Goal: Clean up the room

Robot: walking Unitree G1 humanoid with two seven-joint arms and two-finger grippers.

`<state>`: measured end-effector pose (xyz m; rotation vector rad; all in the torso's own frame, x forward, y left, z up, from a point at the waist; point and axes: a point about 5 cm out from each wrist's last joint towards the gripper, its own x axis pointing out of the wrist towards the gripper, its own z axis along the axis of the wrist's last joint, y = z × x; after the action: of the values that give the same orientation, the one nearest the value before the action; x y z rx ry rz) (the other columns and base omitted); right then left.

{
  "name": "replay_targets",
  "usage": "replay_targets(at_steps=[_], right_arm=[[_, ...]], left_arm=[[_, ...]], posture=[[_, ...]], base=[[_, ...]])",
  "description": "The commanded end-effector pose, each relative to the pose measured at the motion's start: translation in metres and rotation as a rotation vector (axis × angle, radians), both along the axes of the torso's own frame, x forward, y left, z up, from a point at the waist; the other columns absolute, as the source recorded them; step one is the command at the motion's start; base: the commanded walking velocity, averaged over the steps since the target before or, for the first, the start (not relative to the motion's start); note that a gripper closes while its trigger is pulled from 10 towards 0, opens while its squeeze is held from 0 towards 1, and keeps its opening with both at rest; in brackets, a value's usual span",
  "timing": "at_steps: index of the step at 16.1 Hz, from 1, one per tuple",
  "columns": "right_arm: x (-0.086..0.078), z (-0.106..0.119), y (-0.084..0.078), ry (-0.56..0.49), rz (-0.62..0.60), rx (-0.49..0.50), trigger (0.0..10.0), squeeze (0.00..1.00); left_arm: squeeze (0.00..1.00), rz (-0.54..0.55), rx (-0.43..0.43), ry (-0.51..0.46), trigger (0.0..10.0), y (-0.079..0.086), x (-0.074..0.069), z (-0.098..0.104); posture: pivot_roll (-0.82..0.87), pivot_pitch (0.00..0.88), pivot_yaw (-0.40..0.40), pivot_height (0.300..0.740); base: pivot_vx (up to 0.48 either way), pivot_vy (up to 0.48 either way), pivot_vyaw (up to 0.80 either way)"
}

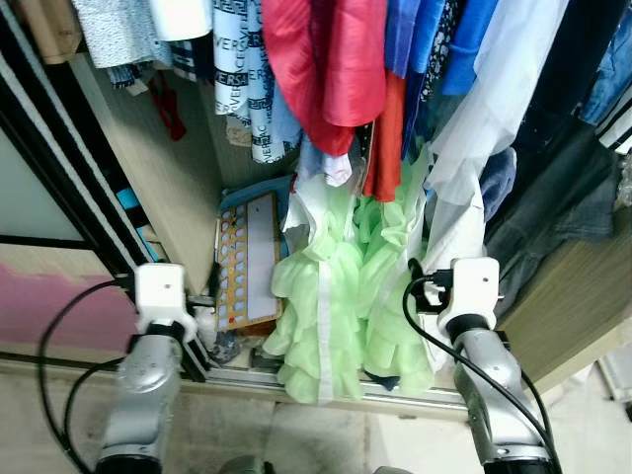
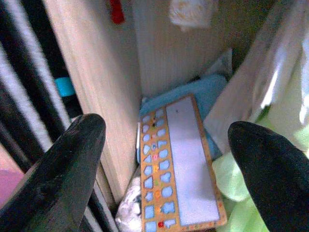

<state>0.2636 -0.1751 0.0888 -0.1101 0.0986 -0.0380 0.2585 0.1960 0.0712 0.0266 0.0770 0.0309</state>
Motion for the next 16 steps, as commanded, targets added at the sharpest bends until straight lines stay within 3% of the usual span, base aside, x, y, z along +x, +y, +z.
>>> replay_targets(at_steps=[1, 5, 6, 7, 9, 11, 12, 14, 16], right_arm=[[-0.005, 0.007, -0.003, -0.027, 0.000, -0.011, 10.0, 0.00], [-0.023, 0.011, -0.012, -0.052, -0.019, -0.046, 10.0, 0.00], [-0.024, 0.015, -0.008, -0.072, 0.019, -0.084, 10.0, 0.00], [-0.021, 0.017, -0.006, -0.075, 0.030, -0.092, 10.0, 0.00], [-0.013, 0.019, -0.006, -0.080, 0.011, -0.085, 10.0, 0.00], [-0.012, 0.019, -0.006, -0.079, 0.007, -0.083, 10.0, 0.00], [-0.009, 0.020, 0.001, -0.084, 0.018, -0.095, 10.0, 0.00], [-0.007, 0.022, 0.006, -0.093, 0.037, -0.099, 10.0, 0.00], [-0.006, 0.022, 0.007, -0.098, 0.043, -0.079, 10.0, 0.00]], left_arm=[[0.00, -0.001, -0.041, -0.034, 10.0, 0.005, -0.005, 0.004], [0.00, -0.061, 0.014, -0.063, 10.0, 0.001, -0.015, 0.007], [0.00, -0.111, 0.069, -0.118, 10.0, -0.006, -0.014, 0.016], [0.00, -0.172, 0.082, -0.108, 10.0, -0.011, -0.013, 0.020], [0.00, -0.246, 0.066, -0.091, 10.0, -0.016, -0.010, 0.020], [0.00, -0.239, 0.059, -0.088, 10.0, -0.017, -0.009, 0.019], [0.00, -0.234, -0.008, -0.098, 10.0, -0.030, -0.010, 0.016], [0.00, -0.238, -0.025, -0.106, 10.0, -0.042, -0.013, 0.015], [0.00, -0.190, -0.036, -0.116, 10.0, -0.043, -0.012, 0.016]], posture=[[0.00, 0.000, 0.009, 0.740], [-0.02, 0.000, 0.007, 0.740], [-0.02, 0.000, -0.002, 0.740], [-0.01, 0.000, -0.007, 0.740], [-0.03, 0.000, -0.008, 0.740], [-0.03, 0.000, -0.008, 0.740], [-0.06, 0.000, 0.000, 0.740], [-0.05, 0.000, 0.006, 0.740], [-0.03, 0.000, 0.019, 0.740]], base=[[0.000, 0.000, 0.00], [0.000, 0.000, 0.00], [0.000, 0.000, 0.00], [0.000, 0.000, 0.00], [0.000, 0.000, 0.00], [0.000, 0.000, 0.00], [0.000, 0.000, 0.00], [0.000, 0.000, 0.00], [0.000, 0.000, 0.00]])
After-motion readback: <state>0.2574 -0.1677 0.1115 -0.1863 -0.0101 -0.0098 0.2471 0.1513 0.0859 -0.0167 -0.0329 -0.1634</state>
